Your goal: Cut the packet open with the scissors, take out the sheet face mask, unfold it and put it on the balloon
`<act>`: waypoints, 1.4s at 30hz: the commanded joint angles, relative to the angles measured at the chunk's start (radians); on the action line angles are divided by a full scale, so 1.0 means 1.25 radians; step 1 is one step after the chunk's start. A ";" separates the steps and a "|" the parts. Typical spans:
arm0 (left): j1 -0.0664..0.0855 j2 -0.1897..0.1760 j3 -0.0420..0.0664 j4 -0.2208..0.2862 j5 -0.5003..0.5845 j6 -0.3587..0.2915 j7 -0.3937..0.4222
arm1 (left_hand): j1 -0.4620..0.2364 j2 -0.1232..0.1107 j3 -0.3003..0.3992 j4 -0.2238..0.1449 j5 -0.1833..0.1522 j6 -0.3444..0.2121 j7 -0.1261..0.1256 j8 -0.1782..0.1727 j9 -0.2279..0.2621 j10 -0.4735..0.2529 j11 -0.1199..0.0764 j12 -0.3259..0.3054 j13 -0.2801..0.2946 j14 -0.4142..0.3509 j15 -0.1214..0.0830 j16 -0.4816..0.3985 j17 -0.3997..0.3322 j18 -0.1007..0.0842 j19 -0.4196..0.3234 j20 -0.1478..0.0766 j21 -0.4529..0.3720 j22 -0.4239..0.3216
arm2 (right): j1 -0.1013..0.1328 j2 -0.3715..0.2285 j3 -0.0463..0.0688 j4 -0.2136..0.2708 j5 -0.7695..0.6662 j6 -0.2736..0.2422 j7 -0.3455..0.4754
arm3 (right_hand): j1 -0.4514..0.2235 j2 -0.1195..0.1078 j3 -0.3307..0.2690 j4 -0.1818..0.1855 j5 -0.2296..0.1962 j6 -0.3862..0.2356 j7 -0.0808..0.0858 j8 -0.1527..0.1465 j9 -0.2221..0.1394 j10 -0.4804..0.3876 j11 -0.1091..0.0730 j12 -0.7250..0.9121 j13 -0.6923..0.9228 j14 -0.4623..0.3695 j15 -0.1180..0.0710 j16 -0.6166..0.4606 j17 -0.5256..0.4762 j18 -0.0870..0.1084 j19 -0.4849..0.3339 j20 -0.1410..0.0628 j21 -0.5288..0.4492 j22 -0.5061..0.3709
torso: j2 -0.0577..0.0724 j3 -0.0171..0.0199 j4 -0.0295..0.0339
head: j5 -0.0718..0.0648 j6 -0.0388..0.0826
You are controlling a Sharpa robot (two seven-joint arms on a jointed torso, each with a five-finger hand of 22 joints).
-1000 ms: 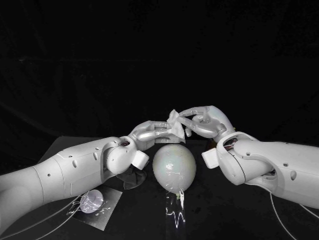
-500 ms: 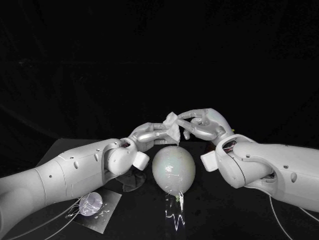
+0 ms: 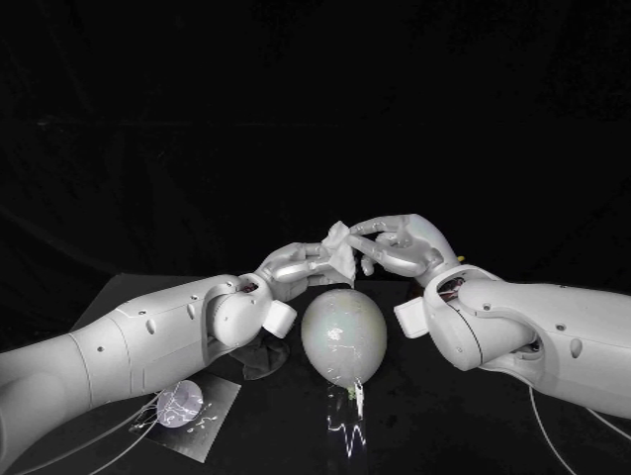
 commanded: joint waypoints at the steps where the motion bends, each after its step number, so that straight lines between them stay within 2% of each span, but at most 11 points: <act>1: 0.001 -0.001 0.001 0.002 0.016 0.077 0.013 | -0.003 -0.004 -0.010 0.000 -0.001 -0.008 -0.010 -0.008 -0.004 -0.020 -0.009 -0.002 0.000 -0.014 0.015 -0.011 -0.004 -0.024 0.011 0.003 0.002 0.001 | 0.000 0.003 0.001 -0.003 0.004 0.012 0.016 | 0.000 0.007 0.004 -0.003 0.005 0.004 0.000 0.003 0.002 0.023 0.001 0.003 0.090 0.031 -0.001 0.002 0.098 0.012 -0.001 0.003 0.004 0.020 | -0.001 0.0006 -0.0001 | 0.000 0.001; 3: 0.001 -0.001 0.001 0.002 0.021 0.094 0.011 | 0.000 0.004 -0.012 -0.001 -0.002 0.003 -0.012 -0.004 -0.003 -0.009 -0.010 0.003 0.002 0.018 0.023 -0.003 0.000 -0.035 0.027 0.002 0.006 0.003 | 0.000 0.005 0.002 -0.006 0.006 0.013 0.016 | 0.000 0.007 0.004 -0.003 0.005 0.004 0.000 0.003 0.002 0.023 0.001 0.003 0.090 0.031 -0.001 0.002 0.098 0.012 -0.001 0.003 0.004 0.020 | -0.001 0.0004 0.0000 | 0.000 0.001; 6: 0.000 -0.001 0.001 0.000 0.032 0.111 0.011 | 0.004 0.020 -0.009 0.000 -0.002 0.031 -0.009 0.006 0.000 0.031 -0.002 0.018 0.006 0.053 0.021 0.008 0.006 -0.035 0.081 0.001 0.018 0.010 | 0.000 0.007 0.002 -0.010 0.010 0.013 0.017 | 0.000 0.007 0.004 -0.003 0.005 0.004 0.000 0.003 0.002 0.023 0.001 0.003 0.090 0.031 -0.001 0.002 0.098 0.012 -0.001 0.003 0.004 0.020 | -0.001 0.0000 -0.0003 | 0.000 0.002; 7: 0.000 0.000 0.001 -0.001 0.036 0.115 0.012 | 0.008 0.034 -0.001 0.004 -0.002 0.057 -0.002 0.015 0.002 0.072 0.024 0.031 0.008 0.083 -0.009 0.020 0.012 -0.022 0.151 -0.002 0.039 0.019 | 0.000 0.007 0.002 -0.011 0.011 0.014 0.017 | 0.000 0.007 0.004 -0.003 0.005 0.004 0.000 0.003 0.002 0.023 0.001 0.003 0.090 0.031 -0.001 0.002 0.098 0.012 -0.001 0.003 0.004 0.020 | -0.001 -0.0001 -0.0004 | 0.001 0.003; 10: 0.000 0.000 0.001 -0.002 0.045 0.123 0.013 | 0.005 0.052 0.010 0.016 -0.001 0.085 0.002 0.022 0.002 0.107 0.037 0.037 0.006 0.111 -0.019 0.029 0.018 -0.006 0.179 -0.004 0.052 0.023 | 0.001 0.006 0.003 -0.013 0.013 0.014 0.017 | 0.000 0.007 0.004 -0.003 0.005 0.004 0.000 0.003 0.002 0.023 0.001 0.003 0.090 0.031 -0.001 0.002 0.098 0.012 -0.001 0.003 0.004 0.020 | -0.001 -0.0001 -0.0006 | 0.000 0.003; 11: 0.000 0.000 0.001 -0.003 0.048 0.124 0.013 | 0.004 0.066 0.021 0.025 -0.001 0.112 0.015 0.033 0.005 0.142 0.028 0.047 0.007 0.137 -0.028 0.039 0.023 0.005 0.201 -0.006 0.062 0.027 | 0.001 0.006 0.003 -0.013 0.014 0.014 0.017 | 0.000 0.007 0.004 -0.003 0.005 0.004 0.000 0.003 0.002 0.023 0.001 0.003 0.090 0.031 -0.001 0.002 0.098 0.012 -0.001 0.003 0.004 0.020 | 0.000 0.0000 -0.0006 | 0.000 0.004; 14: 0.000 0.000 0.001 -0.003 0.053 0.120 0.011 | 0.004 0.078 0.042 0.043 -0.002 0.146 0.015 0.044 0.009 0.183 0.013 0.046 0.003 0.189 -0.047 0.059 0.037 0.021 0.253 -0.010 0.089 0.036 | 0.001 0.004 0.003 -0.013 0.017 0.015 0.017 | 0.000 0.007 0.004 -0.003 0.005 0.004 0.000 0.003 0.002 0.023 0.001 0.003 0.090 0.031 -0.001 0.002 0.098 0.012 -0.001 0.003 0.004 0.020 | 0.000 0.0004 -0.0003 | 0.000 0.004; 18: 0.000 -0.001 0.001 -0.005 0.055 0.099 0.008 | 0.011 0.085 0.068 0.056 -0.001 0.177 0.007 0.059 0.017 0.229 0.000 0.048 0.003 0.227 -0.060 0.071 0.050 0.020 0.287 -0.021 0.105 0.041 | 0.001 0.000 0.003 -0.012 0.021 0.017 0.017 | 0.000 0.007 0.004 -0.003 0.005 0.004 0.000 0.003 0.002 0.023 0.001 0.003 0.090 0.031 -0.001 0.002 0.098 0.012 -0.001 0.003 0.004 0.020 | 0.000 0.0008 -0.0004 | 0.000 0.005; 23: 0.000 -0.005 0.001 -0.005 0.056 0.071 -0.001 | 0.024 0.078 0.095 0.054 -0.001 0.197 -0.002 0.082 0.033 0.281 -0.015 0.053 0.004 0.268 -0.075 0.083 0.066 0.019 0.319 -0.040 0.125 0.049 | 0.001 -0.009 0.003 -0.010 0.030 0.027 0.015 | 0.000 0.007 0.005 -0.005 0.005 0.004 0.000 0.003 0.002 0.022 0.001 0.003 0.090 0.030 -0.001 0.003 0.098 0.012 -0.001 0.003 0.003 0.020 | -0.001 0.0004 -0.0009 | -0.002 0.006; 34: 0.000 -0.013 0.001 0.004 0.041 0.097 -0.016 | 0.027 0.065 0.118 0.052 -0.001 0.197 -0.003 0.095 0.044 0.298 -0.018 0.045 0.002 0.280 -0.079 0.080 0.075 0.017 0.326 -0.048 0.136 0.053 | 0.002 -0.009 0.002 -0.041 0.067 0.065 -0.018 | -0.008 0.004 0.002 -0.005 0.005 -0.001 0.003 0.003 0.003 0.014 0.004 -0.013 0.077 0.019 0.001 -0.006 0.078 0.014 -0.012 0.004 -0.010 0.017 | 0.000 0.0003 -0.0010 | -0.004 0.004; 42: 0.001 -0.016 0.001 0.013 0.034 0.119 -0.019 | 0.025 0.062 0.125 0.053 -0.001 0.195 -0.004 0.098 0.047 0.300 -0.019 0.041 0.002 0.281 -0.079 0.078 0.077 0.016 0.326 -0.049 0.138 0.055 | 0.003 0.004 -0.001 -0.075 0.090 0.143 -0.082 | -0.067 -0.015 -0.038 0.030 0.005 -0.078 0.038 -0.040 -0.014 -0.039 0.035 -0.091 0.015 -0.026 0.027 -0.033 0.015 0.007 -0.039 0.021 -0.026 0.012 | 0.000 0.0006 -0.0005 | -0.006 0.000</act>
